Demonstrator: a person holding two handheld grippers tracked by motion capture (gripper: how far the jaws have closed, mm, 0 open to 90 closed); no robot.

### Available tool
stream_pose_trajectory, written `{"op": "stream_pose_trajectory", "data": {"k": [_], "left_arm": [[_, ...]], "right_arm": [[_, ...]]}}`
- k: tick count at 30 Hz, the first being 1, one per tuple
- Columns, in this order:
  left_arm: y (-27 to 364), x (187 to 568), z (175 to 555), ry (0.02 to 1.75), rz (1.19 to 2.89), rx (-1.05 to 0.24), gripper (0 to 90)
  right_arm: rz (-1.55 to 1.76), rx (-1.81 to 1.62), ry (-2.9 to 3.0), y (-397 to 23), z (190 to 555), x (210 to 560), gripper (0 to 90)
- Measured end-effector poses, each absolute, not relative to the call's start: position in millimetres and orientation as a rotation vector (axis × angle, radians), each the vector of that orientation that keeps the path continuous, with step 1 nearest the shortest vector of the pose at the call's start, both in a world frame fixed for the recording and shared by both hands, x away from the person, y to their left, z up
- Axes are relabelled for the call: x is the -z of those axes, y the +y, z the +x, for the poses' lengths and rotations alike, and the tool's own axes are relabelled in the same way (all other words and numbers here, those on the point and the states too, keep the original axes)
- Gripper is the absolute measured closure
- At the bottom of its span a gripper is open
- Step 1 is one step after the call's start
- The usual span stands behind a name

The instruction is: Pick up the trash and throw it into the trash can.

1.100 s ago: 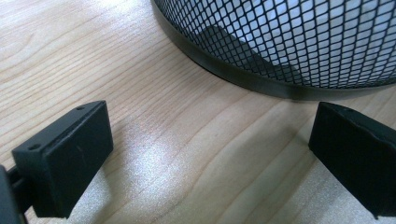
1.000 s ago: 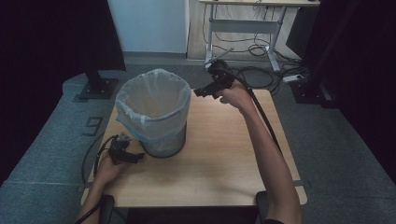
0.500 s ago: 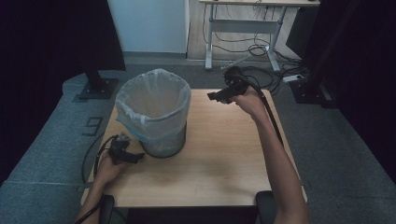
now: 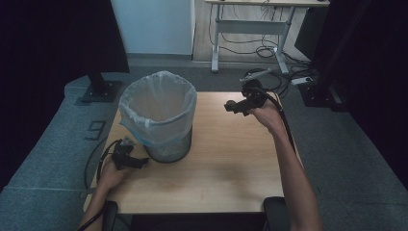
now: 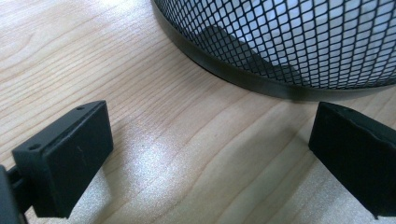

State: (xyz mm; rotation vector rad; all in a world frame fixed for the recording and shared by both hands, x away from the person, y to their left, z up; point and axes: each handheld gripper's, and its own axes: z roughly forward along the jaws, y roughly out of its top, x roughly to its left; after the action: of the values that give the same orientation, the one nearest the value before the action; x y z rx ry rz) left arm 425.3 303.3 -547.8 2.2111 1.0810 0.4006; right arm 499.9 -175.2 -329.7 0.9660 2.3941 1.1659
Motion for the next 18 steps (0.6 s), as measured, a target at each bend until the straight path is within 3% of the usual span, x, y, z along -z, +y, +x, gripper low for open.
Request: {"op": "stream_pose_trajectory", "data": {"k": [18], "left_arm": [[303, 548, 425, 1.082, 2.211, -0.399, 0.0]], "right_arm": [[0.998, -1.173, 2.354, -209, 481, 385, 0.0]]}}
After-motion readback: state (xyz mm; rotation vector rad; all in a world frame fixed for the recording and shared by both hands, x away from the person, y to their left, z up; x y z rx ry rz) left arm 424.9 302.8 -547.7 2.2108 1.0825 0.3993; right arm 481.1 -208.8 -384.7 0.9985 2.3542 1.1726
